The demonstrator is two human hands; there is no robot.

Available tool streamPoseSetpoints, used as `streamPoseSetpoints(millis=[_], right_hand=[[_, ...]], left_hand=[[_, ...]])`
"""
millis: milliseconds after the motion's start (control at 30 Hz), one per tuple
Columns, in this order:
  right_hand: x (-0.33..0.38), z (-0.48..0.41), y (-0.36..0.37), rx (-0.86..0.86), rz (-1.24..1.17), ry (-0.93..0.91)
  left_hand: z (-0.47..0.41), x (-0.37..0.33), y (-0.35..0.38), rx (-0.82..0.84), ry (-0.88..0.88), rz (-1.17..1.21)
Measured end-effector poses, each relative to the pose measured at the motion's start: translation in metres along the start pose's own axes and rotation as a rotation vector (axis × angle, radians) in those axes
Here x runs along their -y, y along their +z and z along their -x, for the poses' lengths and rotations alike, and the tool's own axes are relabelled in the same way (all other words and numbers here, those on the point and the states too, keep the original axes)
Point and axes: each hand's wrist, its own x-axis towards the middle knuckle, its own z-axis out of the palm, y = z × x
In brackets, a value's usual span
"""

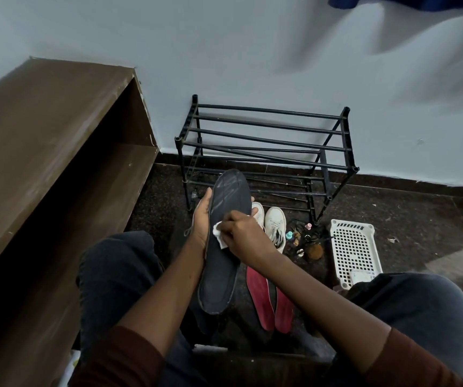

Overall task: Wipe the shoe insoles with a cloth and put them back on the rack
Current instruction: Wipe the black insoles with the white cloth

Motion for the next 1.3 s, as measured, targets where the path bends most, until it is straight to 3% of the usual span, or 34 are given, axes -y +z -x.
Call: streamPoseSetpoints(millis=[133, 300, 533, 733, 833, 933, 1000, 1167, 1300], right_hand=[[-0.008, -0.003, 0.001, -0.081, 0.021, -0.014], [-0.030, -0.028, -0.009, -0.159, 0.033, 0.109], [-0.030, -0.019, -0.004, -0.073, 0.038, 0.045], [-0.027, 0.009, 0.003, -0.057, -0.120, -0.069], [-0.030, 0.015, 0.006, -0.088, -0.149, -0.085], [-0.034, 0.005, 0.008, -0.108, -0.072, -0.068], [-0.043, -0.007, 0.007, -0.155, -0.031, -0.001], [-0.056, -0.025, 0.001, -0.215, 0.014, 0.184], [-0.039, -0.011, 0.008, -0.180, 0.006, 0.072]], left_hand=[[0.000, 0.010, 0.001, 0.018, -0.042, 0.064], [0.007, 0.032, 0.017, 0.116, -0.046, 0.099], [0.000, 0.032, 0.012, -0.113, -0.021, -0.095], [0.005, 0.034, 0.004, -0.152, -0.044, -0.250], [0.005, 0.034, 0.002, -0.181, -0.067, -0.202], [0.006, 0.032, 0.004, -0.083, -0.136, -0.031], [0.008, 0.034, 0.009, 0.010, -0.165, 0.021], [0.013, 0.043, 0.013, 0.007, -0.174, 0.005], [0.008, 0.034, 0.008, 0.012, -0.111, 0.071]])
